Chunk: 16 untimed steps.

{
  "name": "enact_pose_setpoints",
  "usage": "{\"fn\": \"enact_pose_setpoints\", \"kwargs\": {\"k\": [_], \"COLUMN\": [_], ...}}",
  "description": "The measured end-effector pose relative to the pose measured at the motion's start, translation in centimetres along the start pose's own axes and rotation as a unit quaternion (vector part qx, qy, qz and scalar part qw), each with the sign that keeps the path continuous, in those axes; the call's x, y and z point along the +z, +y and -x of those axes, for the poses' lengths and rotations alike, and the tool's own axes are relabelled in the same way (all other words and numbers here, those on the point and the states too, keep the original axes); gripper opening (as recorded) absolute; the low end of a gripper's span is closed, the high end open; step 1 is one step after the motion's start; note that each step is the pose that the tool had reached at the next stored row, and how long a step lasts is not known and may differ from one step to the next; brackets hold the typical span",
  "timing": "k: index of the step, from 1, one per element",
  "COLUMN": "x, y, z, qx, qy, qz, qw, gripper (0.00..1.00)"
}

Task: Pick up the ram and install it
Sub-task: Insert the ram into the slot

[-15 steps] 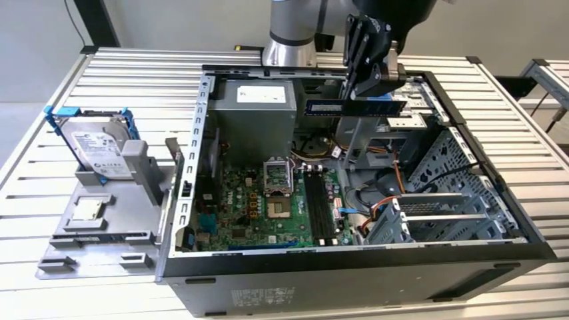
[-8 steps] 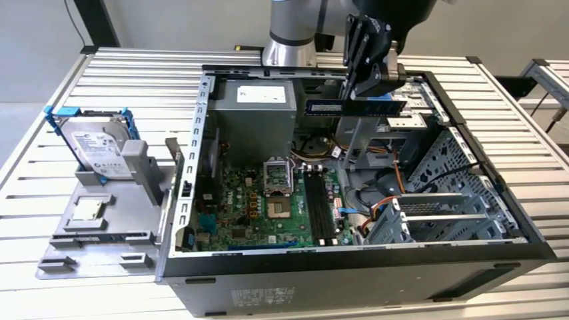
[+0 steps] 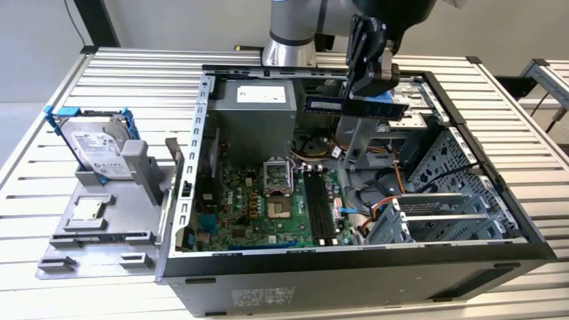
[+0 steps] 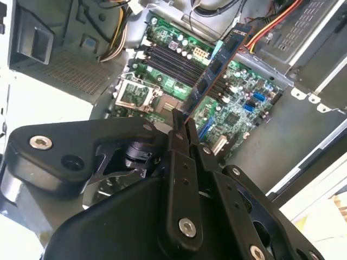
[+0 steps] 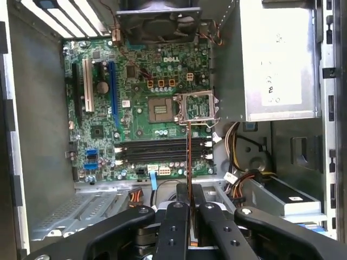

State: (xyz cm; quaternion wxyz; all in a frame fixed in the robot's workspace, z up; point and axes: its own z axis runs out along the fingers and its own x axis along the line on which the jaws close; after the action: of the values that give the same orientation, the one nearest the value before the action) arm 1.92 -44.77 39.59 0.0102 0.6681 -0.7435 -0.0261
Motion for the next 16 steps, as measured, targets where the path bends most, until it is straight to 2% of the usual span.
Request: {"fn": "enact_pose_setpoints", "kwargs": {"k": [4, 8, 11, 16], "x": [0.0, 0.0, 0.0, 0.0], "y": [0.0, 0.0, 0.0, 0.0], "z": [0.0, 0.0, 0.0, 0.0], "qx": [0.027, 0.056, 0.079, 0.113], "qy": [-0.0014, -0.0029, -0.0041, -0.0059], "qz": [-0.0005, -0.0011, -0.0015, -0.0023], "qw": [0.99964, 0.99843, 0.99689, 0.99353], "gripper": [0.0, 0.0, 0.0, 0.0]}}
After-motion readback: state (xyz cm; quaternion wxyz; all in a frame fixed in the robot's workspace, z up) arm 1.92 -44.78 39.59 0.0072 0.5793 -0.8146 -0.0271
